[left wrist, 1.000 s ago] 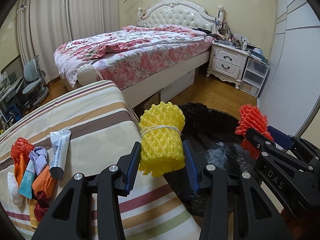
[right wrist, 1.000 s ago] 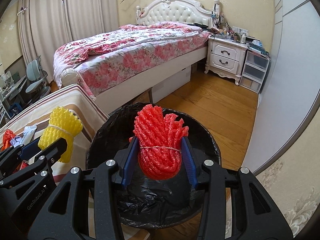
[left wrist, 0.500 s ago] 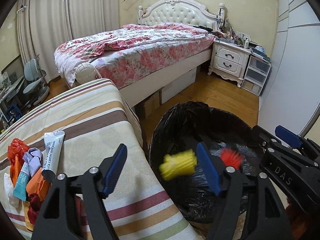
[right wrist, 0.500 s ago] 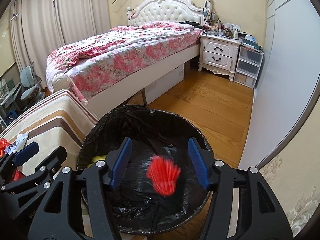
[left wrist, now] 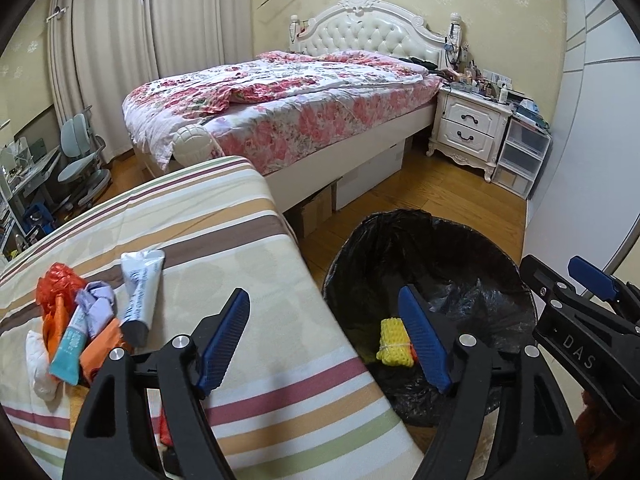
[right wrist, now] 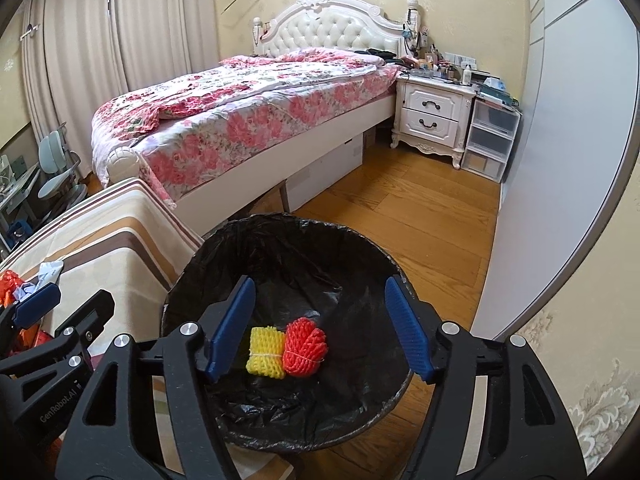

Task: Collect trash
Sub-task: 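Move both tools back toward the table items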

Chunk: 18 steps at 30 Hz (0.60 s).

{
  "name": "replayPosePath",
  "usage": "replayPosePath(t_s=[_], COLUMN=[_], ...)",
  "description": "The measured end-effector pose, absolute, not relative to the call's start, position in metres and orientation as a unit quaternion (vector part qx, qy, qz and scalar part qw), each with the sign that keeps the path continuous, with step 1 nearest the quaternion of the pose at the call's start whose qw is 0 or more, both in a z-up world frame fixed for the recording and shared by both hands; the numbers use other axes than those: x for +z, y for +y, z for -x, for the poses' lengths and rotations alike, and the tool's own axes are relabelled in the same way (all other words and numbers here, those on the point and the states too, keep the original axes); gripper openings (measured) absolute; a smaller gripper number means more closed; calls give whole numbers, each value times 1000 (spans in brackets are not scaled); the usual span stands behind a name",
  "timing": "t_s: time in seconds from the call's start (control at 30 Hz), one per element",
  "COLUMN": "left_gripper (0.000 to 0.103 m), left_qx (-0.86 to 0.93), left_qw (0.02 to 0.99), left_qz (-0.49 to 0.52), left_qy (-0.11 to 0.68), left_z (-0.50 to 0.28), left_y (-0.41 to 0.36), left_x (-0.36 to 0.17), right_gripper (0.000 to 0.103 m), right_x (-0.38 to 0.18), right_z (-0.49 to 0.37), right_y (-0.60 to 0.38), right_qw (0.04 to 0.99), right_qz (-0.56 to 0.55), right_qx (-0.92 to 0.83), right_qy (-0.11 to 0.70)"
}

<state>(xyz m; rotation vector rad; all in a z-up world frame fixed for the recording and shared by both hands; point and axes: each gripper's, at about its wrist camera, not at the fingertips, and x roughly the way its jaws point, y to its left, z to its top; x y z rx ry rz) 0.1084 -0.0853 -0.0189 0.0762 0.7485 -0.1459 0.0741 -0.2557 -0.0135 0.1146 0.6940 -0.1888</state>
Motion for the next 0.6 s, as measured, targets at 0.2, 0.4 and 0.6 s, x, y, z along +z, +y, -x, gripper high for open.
replayPosePath(t_s=[0.2, 0.4, 0.6], left_gripper=[74, 74, 74], left_qx=[-53, -27, 1], left_qw=[930, 933, 934], left_qz=[-29, -18, -5], left_qy=[363, 359, 358], left_z=[-92, -73, -56], left_y=[-59, -26, 8], left_x=[-12, -4, -4], right_gripper=[67, 67, 67], right_x=[-12, -10, -7], right_z=[-63, -54, -46], right_y=[-236, -205, -172], right_qw=[935, 936, 937], right_qz=[-55, -46, -35], right_qx=[-73, -43, -10], right_qy=[344, 347, 348])
